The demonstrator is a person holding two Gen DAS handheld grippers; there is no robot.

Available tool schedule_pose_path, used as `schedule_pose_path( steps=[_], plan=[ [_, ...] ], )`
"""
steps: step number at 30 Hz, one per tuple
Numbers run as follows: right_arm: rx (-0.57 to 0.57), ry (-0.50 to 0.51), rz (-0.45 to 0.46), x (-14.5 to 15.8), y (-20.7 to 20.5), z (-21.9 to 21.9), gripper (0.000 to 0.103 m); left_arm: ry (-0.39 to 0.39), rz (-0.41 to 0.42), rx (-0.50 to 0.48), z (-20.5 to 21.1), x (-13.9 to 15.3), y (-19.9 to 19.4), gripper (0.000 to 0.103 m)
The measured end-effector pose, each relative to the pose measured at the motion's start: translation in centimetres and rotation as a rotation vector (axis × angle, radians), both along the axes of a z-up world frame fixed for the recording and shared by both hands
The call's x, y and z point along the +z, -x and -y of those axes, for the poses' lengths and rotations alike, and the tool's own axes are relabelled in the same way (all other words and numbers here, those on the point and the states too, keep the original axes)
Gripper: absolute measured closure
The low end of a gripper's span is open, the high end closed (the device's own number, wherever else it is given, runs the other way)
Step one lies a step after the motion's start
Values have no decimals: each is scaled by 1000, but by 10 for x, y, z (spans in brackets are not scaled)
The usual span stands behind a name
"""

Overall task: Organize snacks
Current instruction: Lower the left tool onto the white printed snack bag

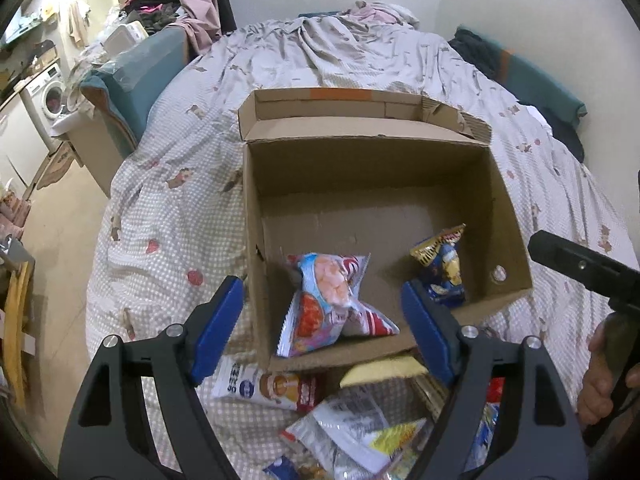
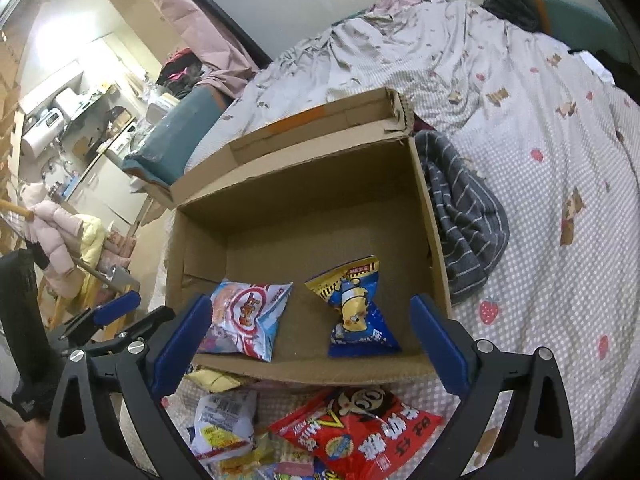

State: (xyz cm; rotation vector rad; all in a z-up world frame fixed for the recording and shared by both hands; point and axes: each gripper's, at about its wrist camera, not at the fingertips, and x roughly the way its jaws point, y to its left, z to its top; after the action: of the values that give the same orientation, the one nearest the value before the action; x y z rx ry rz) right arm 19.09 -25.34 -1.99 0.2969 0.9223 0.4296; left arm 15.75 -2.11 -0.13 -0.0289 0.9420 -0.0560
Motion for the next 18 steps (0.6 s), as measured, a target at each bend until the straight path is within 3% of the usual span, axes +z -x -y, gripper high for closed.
schedule_pose_path(
  steps=[5, 11, 18],
  plan=[
    [-12, -13, -4, 7, 18, 6, 2, -43, 59, -8, 0, 16, 21, 25],
    [-11, -8, 0, 14, 40, 7, 2, -66, 48, 5, -4, 14, 45, 25],
    [-15, -18, -29, 9, 64, 9, 2, -10, 27, 23, -15, 16, 69, 25]
  ],
)
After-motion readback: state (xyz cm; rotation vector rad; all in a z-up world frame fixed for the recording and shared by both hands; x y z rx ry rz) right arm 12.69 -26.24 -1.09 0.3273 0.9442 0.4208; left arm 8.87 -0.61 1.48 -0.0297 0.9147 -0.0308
